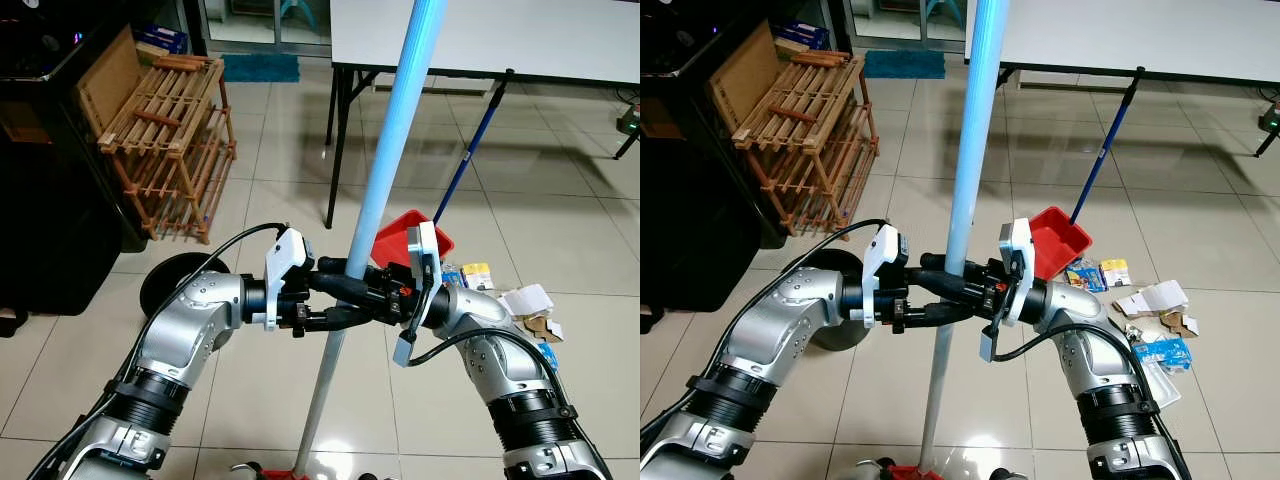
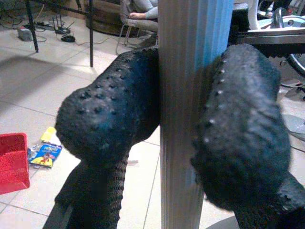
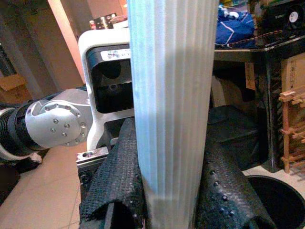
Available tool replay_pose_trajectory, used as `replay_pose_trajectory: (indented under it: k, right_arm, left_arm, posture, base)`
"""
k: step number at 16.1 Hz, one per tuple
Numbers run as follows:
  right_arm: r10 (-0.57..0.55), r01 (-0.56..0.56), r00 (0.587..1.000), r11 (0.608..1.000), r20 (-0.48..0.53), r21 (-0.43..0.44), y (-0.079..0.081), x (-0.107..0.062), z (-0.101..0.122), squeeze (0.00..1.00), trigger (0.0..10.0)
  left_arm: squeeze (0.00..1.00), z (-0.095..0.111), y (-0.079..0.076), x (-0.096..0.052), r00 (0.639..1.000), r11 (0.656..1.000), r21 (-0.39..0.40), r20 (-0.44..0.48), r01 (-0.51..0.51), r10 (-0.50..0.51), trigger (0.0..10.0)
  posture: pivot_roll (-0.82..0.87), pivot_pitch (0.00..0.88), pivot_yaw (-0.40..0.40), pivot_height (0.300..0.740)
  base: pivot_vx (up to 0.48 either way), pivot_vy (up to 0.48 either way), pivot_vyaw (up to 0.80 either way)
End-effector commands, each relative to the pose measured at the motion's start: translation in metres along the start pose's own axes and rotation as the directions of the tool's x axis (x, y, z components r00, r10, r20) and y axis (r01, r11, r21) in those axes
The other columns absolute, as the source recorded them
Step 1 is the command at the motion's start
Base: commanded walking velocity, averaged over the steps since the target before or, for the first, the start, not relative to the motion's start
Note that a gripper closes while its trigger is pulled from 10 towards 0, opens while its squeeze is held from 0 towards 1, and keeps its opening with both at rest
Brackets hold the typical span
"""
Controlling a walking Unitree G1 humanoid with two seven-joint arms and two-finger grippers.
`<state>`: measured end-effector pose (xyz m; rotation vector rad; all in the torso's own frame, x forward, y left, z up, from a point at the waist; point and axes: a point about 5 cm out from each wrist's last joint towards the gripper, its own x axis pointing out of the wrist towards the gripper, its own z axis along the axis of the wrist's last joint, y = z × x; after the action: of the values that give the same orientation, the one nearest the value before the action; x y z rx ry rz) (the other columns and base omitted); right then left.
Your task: Sweep floor
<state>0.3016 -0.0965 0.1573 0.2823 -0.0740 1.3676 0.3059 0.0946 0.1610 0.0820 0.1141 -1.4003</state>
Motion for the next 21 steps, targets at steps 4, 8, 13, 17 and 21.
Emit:
replay_pose_trajectory:
  k: [4,8,13,17,21]
  right_arm:
    - [0.023,-0.023,0.999,1.0,0.036,0.017,0.004,0.0025,0.0028,0.0,10.0]
    - [0.023,-0.023,0.999,1.0,0.034,0.016,0.0038,0.0024,0.0029,0.0,10.0]
    - [0.011,-0.012,0.999,1.0,0.034,0.015,0.0028,0.001,0.0029,0.0,10.0]
    - [0.012,-0.013,0.999,1.0,0.035,0.016,0.0029,0.001,0.003,0.0,10.0]
    - [0.013,-0.014,0.999,1.0,0.036,0.017,0.0031,0.001,0.0029,0.0,10.0]
  left_arm:
    - [0.0,0.0064,0.0,0.0063,0.999,0.999,0.017,0.017,0.03,-0.03,10.0]
    - [1.0,0.0055,-0.0001,0.0062,0.999,0.999,0.011,0.014,0.033,-0.033,10.0]
    - [1.0,0.0047,0.0009,0.0055,1.0,1.0,0.011,0.011,0.025,-0.025,10.0]
    - [1.0,0.0044,0.0008,0.0055,1.0,1.0,0.008,0.012,0.025,-0.025,10.0]
    - [1.0,0.0052,0.0005,0.0065,0.999,0.999,0.007,0.015,0.032,-0.032,10.0]
  posture:
    - [0.06,0.171,-0.05,0.74]
    - [0.06,0.172,-0.051,0.74]
    - [0.06,0.171,-0.049,0.74]
    - [0.06,0.173,-0.05,0.74]
    - [0.06,0.171,-0.049,0.74]
  base:
    - [0.0,0.0,0.0]
    - [0.0,0.0,0.0]
    - [0.0,0.0,0.0]
    - [0.0,0.0,0.0]
    - [0.0,0.0,0.0]
